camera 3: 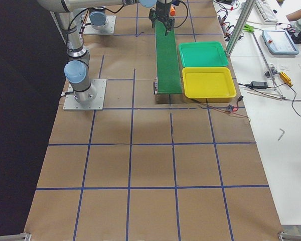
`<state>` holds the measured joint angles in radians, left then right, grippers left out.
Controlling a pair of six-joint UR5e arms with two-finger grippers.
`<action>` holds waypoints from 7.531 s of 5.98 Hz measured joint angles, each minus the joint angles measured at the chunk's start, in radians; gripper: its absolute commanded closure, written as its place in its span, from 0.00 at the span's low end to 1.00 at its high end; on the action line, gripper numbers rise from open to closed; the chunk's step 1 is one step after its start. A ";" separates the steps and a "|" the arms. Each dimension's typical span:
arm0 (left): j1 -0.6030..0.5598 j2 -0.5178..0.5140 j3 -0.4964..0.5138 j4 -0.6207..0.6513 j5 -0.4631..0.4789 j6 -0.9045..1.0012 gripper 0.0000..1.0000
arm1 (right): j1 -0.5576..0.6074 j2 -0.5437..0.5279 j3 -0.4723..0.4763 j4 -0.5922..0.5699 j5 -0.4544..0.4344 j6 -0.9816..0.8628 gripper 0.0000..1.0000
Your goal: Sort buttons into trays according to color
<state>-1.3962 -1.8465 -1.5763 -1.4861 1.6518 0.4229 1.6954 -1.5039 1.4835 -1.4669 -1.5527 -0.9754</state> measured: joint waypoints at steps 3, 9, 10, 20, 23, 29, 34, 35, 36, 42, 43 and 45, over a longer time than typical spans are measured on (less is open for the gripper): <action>-0.135 -0.076 0.072 -0.092 0.072 -0.219 0.96 | 0.019 0.044 0.045 -0.127 0.007 -0.317 0.00; -0.214 -0.128 0.096 -0.092 0.103 -0.241 0.95 | 0.041 0.047 0.131 -0.151 0.072 -0.479 0.00; -0.254 -0.119 0.074 -0.021 0.104 -0.244 0.95 | 0.050 0.047 0.135 -0.156 0.070 -0.483 0.00; -0.190 -0.043 0.018 0.095 0.037 -0.270 0.07 | 0.053 0.053 0.137 -0.185 0.066 -0.486 0.00; 0.052 -0.004 -0.012 0.091 0.033 0.070 0.11 | 0.055 0.053 0.137 -0.185 0.066 -0.489 0.00; 0.269 -0.036 -0.138 0.283 0.030 0.891 0.12 | 0.059 0.069 0.217 -0.375 0.048 -0.404 0.00; 0.270 -0.158 -0.162 0.469 0.030 1.394 0.13 | 0.176 0.310 0.225 -0.718 0.053 -0.239 0.00; 0.271 -0.170 -0.191 0.510 0.032 1.416 0.16 | 0.174 0.325 0.230 -0.721 0.047 -0.250 0.00; 0.271 -0.177 -0.211 0.539 0.033 1.423 0.29 | 0.160 0.327 0.242 -0.720 0.041 -0.273 0.07; 0.248 -0.124 -0.199 0.538 0.007 1.466 1.00 | 0.037 0.261 0.333 -0.702 -0.080 -0.360 0.92; 0.212 -0.070 -0.193 0.457 -0.044 1.458 1.00 | 0.017 0.242 0.329 -0.708 -0.093 -0.406 0.92; 0.064 0.014 -0.197 0.350 -0.086 1.361 1.00 | -0.065 0.219 0.285 -0.723 -0.093 -0.580 0.92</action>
<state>-1.3319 -1.8328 -1.7734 -1.1361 1.5663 1.7836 1.6307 -1.2845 1.7685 -2.1896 -1.6459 -1.5557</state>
